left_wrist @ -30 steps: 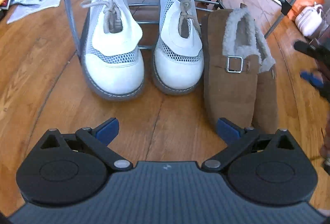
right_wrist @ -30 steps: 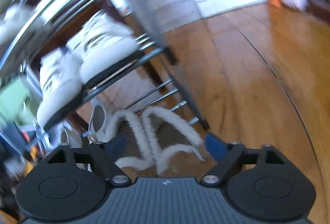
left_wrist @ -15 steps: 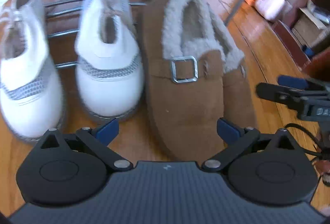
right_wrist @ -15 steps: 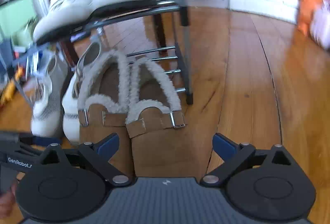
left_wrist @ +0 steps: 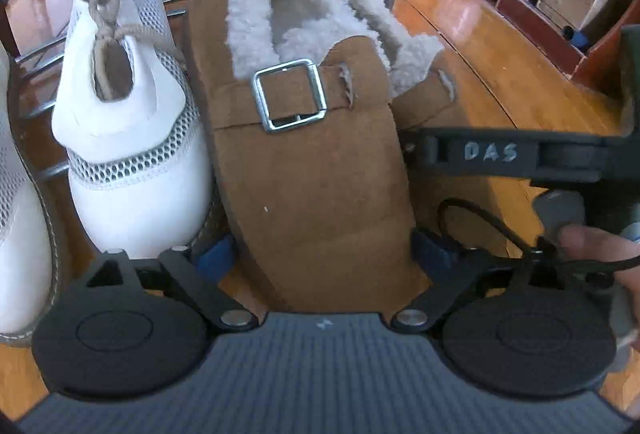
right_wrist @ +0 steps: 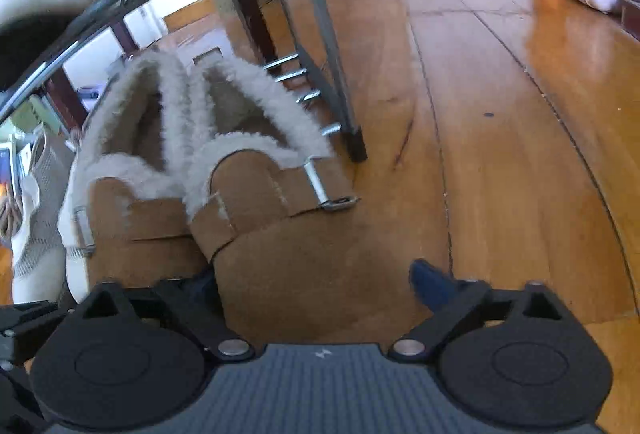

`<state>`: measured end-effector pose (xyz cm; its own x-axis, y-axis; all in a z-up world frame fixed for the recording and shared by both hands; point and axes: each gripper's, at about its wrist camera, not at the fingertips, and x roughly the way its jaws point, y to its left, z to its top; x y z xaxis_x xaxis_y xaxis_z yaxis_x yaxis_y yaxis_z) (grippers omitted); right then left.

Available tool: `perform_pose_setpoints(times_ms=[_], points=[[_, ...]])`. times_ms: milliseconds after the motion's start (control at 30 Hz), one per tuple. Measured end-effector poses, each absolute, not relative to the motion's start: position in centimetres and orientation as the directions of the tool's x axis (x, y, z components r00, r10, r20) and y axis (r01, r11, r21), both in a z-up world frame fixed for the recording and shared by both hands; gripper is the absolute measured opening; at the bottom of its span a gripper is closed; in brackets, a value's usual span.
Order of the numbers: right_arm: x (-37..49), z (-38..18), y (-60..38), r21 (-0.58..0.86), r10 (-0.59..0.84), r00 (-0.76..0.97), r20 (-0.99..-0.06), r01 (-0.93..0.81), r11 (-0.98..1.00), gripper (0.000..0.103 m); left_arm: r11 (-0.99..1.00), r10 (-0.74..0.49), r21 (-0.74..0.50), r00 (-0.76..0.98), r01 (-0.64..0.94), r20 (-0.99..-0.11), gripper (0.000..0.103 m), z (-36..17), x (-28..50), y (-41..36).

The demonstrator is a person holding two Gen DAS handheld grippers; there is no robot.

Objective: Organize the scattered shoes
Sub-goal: 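Carry the brown slippers with the right tool to the rack's bottom shelf, then set the slippers beside the white lace-up shoes and open the right tool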

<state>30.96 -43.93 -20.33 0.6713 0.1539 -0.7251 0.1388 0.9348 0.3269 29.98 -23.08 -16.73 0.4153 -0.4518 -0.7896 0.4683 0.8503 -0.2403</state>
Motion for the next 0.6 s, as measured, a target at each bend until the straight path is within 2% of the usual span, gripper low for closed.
perform_pose_setpoints(times_ms=[33,167,300,400,467,567,600], points=[[30.8,-20.2,-44.2,0.341,0.158,0.682,-0.714,0.141,0.929,0.08,0.854,-0.453,-0.238,0.432,0.463,-0.78,0.089,-16.1,30.0,-23.1],[30.5,-19.4,-44.0,0.362,0.154,0.722,-0.675,0.141,0.921,0.077,0.862,-0.444,-0.198,0.508,0.467,-0.738,0.088,-13.6,30.4,-23.0],[31.5,-17.9,-43.4,0.338,0.164,0.768,-0.619,0.072,0.938,0.074,0.875,-0.434,-0.186,0.555,0.446,-0.709,0.088,-12.0,32.2,-22.2],[33.5,-17.4,-42.5,0.305,0.167,0.794,-0.584,0.023,0.952,0.068,0.895,-0.377,-0.116,0.594,0.43,-0.711,0.09,-12.0,34.4,-22.8],[34.8,-16.9,-41.3,0.235,0.157,0.814,-0.559,-0.026,0.972,0.068,0.91,-0.342,-0.091,0.606,0.405,-0.718,0.091,-12.3,35.3,-22.7],[34.9,-16.9,-40.7,0.224,0.165,0.812,-0.56,-0.043,0.974,0.069,0.933,-0.282,-0.064,0.606,0.355,-0.744,0.091,-13.5,37.6,-22.5],[35.0,-17.1,-40.8,0.237,0.173,0.793,-0.584,-0.036,0.971,0.073,0.934,-0.277,-0.057,0.616,0.352,-0.737,0.091,-13.6,37.4,-22.4]])
